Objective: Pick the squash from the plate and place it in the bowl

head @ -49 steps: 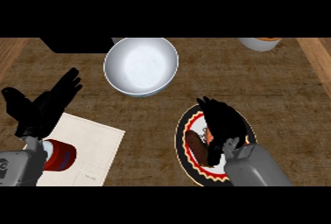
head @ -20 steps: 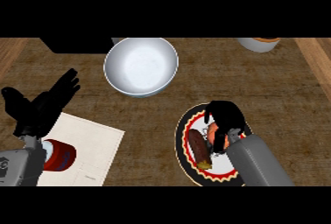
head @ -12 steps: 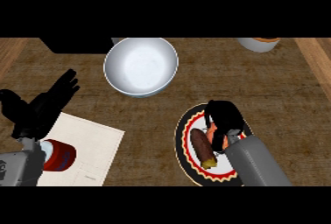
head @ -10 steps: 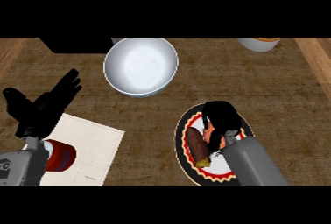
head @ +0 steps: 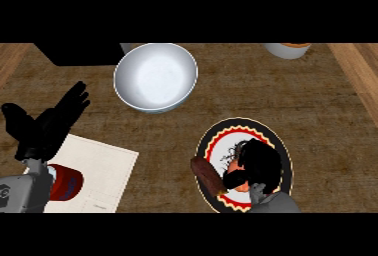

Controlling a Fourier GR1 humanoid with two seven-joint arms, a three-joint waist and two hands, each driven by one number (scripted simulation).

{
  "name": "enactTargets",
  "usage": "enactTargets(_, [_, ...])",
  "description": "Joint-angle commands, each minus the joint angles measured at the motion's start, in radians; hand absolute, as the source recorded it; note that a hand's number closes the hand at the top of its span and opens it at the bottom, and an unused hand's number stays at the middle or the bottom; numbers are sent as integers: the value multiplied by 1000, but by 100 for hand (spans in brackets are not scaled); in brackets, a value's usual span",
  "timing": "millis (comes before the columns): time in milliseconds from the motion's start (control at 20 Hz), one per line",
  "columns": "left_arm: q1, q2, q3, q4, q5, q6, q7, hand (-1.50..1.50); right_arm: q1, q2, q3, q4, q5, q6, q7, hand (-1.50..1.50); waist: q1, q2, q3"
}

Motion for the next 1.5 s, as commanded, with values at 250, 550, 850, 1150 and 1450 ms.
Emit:
enactTargets(250, [20, -16, -24, -4, -12, -11, -24, 0, 46, 12, 385, -317, 155, -47, 521, 150, 23, 7, 1])
enactTargets(550, [10, -10, -9, -3, -3, -3, -4, 0, 22, 11, 419, -444, 248, 88, 525, 150, 20, 4, -1])
enactTargets(850, [-1, -2, -4, 19, -2, -15, -22, 0, -45, 11, 414, -523, 287, 213, 525, 150, 20, 8, -4])
enactTargets(1150, [-14, 11, -9, 7, 1, -35, -26, 0, -135, 11, 381, -546, 265, 187, 525, 150, 51, 13, -3])
enactTargets(1450, [-40, -15, -34, 15, -2, -28, -5, 0, -287, 11, 277, -516, 178, 163, 525, 150, 73, 23, -2])
